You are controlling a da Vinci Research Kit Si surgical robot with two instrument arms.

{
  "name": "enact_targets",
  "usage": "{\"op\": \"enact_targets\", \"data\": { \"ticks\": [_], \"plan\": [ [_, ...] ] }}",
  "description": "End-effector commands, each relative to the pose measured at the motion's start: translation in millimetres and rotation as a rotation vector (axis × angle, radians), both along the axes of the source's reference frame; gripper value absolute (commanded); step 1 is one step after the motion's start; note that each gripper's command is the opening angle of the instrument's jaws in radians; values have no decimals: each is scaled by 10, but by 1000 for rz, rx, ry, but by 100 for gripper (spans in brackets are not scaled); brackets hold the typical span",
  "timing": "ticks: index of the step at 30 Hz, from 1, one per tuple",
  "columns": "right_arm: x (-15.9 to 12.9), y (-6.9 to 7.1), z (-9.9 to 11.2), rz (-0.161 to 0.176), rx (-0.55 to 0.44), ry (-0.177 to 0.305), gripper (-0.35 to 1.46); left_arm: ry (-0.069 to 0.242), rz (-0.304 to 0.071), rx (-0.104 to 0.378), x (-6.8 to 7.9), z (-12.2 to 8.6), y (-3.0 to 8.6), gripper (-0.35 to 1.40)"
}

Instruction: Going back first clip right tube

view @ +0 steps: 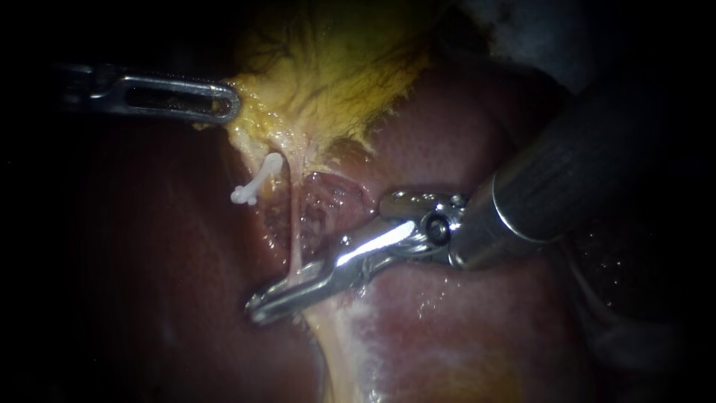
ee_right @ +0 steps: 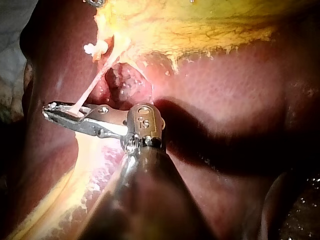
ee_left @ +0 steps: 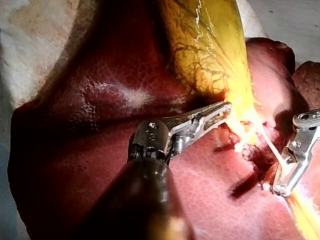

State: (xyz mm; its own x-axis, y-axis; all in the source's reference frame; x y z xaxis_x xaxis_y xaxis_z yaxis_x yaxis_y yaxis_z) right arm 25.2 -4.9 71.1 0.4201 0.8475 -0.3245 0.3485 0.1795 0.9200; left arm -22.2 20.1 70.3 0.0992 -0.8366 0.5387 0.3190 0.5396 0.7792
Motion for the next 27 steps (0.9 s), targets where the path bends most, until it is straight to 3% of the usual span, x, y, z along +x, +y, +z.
{"op": "enact_targets", "data": {
  "ticks": [1, 3, 4, 6, 8, 11, 13, 21, 24, 27],
  "plan": [
    [0, 0, 0, 4, -14, 9, -35, 0, 0, 0, 0, 0, 0, -35],
    [0, 2, 0, 14, -53, 33, -35, 0, 0, 0, 0, 0, 0, -35],
    [0, 3, 1, 24, -58, 31, -22, 0, 0, 0, 0, 0, 0, -35],
    [1, 6, 3, 47, -72, 20, 21, 0, 0, 0, 0, 0, 0, -35],
    [3, 7, 5, 81, -130, -9, 46, 2, -2, 0, 1, 1, 0, -35],
    [0, 6, 5, 143, -225, -75, 56, 2, -2, 0, 1, 1, 1, -35],
    [-2, 5, 3, 215, -324, -132, 60, 1, -2, 0, 2, 1, 1, -35],
    [-40, 9, -17, 386, -575, -171, 60, 3, -3, -1, 5, 1, 0, -35],
    [-56, 12, -27, 422, -625, -193, 60, 3, -3, -1, 5, 1, 1, -35],
    [-70, 14, -36, 418, -664, -211, 60, 3, -3, -1, 5, 1, 1, -35]
  ]
}}
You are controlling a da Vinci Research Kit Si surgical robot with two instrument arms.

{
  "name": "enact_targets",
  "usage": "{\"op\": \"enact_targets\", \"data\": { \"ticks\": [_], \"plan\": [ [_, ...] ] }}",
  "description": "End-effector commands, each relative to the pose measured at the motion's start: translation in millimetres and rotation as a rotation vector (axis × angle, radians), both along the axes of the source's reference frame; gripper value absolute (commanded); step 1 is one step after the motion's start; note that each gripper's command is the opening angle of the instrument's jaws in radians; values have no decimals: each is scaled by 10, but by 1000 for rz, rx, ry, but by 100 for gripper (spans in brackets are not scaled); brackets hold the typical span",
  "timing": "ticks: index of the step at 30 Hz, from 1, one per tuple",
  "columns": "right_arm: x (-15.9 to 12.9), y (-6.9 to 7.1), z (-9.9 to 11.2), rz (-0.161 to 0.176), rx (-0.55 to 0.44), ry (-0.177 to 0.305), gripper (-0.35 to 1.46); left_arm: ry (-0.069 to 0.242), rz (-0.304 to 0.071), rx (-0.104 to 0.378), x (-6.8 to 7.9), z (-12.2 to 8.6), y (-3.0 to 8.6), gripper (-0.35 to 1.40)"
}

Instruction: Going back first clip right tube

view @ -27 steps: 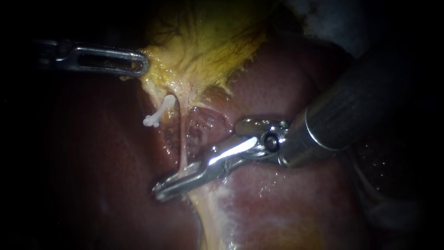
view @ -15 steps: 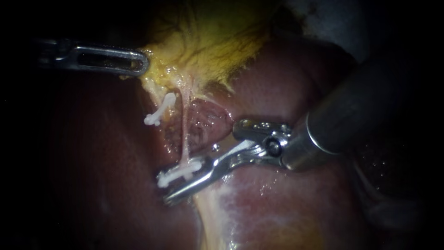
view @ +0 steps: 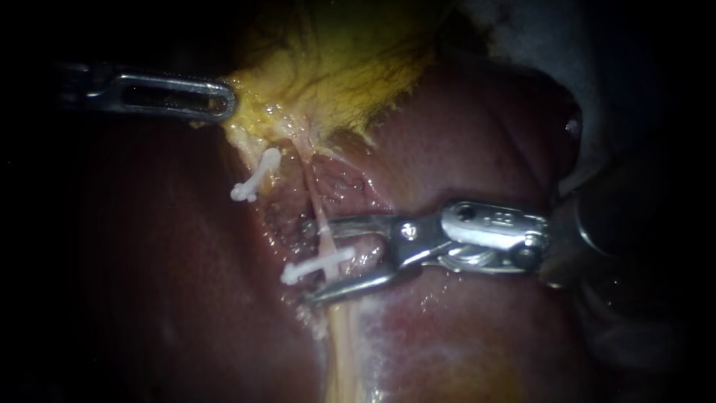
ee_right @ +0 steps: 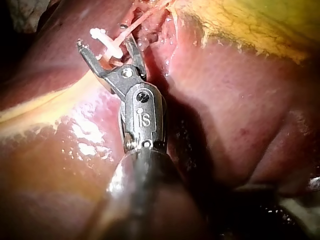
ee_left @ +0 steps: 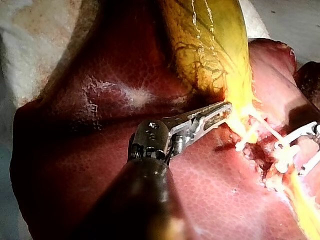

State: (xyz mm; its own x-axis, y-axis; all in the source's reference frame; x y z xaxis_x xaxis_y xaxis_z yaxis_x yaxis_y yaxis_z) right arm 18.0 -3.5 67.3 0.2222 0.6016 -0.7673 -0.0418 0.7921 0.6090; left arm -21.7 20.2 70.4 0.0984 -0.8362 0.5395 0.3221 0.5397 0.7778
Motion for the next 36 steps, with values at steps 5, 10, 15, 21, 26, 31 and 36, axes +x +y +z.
{"op": "enact_targets", "data": {
  "ticks": [5, 10, 15, 21, 26, 31, 36],
  "plan": [
    [-26, 0, -15, -41, -91, -66, 60, 0, 0, 0, 1, 0, 0, -35],
    [-60, 12, -38, -54, -161, -95, 60, 0, 1, 0, 2, 0, 0, -35],
    [-84, 24, -55, -56, -198, -122, 60, 0, 1, 0, 2, 1, -1, -35],
    [-102, 29, -61, -35, -213, -140, 60, 0, 0, -1, 1, 2, -1, -35],
    [-112, 28, -62, -45, -212, -144, 60, 2, -2, -5, -3, 8, -3, -35],
    [-117, 27, -63, -64, -213, -164, 60, 7, -11, -17, -19, 28, -10, -35],
    [-121, 26, -63, -71, -214, -169, 60, 9, 2, -22, -37, 49, -15, -35]
  ]
}}
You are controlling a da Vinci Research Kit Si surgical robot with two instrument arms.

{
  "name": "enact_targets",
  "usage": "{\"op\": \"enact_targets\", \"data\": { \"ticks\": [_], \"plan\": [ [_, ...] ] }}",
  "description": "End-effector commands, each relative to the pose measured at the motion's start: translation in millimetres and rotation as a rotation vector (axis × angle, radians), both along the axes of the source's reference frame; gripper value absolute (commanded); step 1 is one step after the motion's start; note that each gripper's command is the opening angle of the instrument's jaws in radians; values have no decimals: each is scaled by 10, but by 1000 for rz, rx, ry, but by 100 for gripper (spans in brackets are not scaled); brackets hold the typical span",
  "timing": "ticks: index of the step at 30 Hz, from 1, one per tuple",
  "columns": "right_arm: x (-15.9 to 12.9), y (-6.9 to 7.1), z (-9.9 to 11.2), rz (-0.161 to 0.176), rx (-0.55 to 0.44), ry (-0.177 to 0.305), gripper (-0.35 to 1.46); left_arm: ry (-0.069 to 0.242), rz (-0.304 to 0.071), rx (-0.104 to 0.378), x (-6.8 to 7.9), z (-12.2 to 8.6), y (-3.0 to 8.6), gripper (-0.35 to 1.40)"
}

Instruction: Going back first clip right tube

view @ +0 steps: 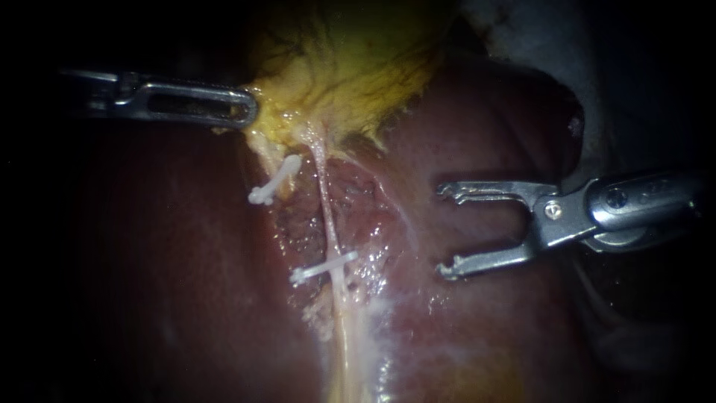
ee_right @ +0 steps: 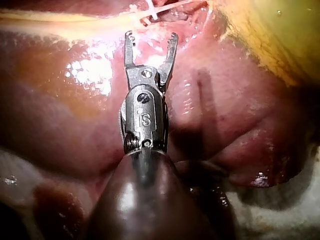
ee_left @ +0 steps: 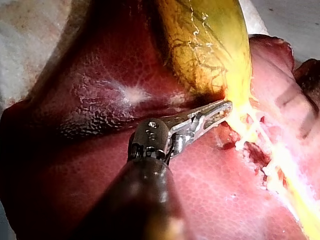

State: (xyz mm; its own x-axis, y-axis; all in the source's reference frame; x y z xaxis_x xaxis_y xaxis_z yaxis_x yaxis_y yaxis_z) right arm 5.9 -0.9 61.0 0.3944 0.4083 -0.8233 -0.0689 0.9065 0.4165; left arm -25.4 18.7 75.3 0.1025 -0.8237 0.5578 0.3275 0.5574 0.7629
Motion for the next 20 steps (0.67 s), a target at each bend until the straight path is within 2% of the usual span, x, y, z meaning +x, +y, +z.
{"op": "enact_targets", "data": {
  "ticks": [1, 6, 20],
  "plan": [
    [0, 0, 0, 0, 0, 1, 60, 4, 4, 0, -4, 5, -1, -35],
    [0, 0, 0, -3, 1, 2, 60, 7, 10, -2, -11, 15, -1, -35],
    [0, -1, 0, -5, 2, 4, 60, 10, 11, -1, -13, 15, 0, -35]
  ]
}}
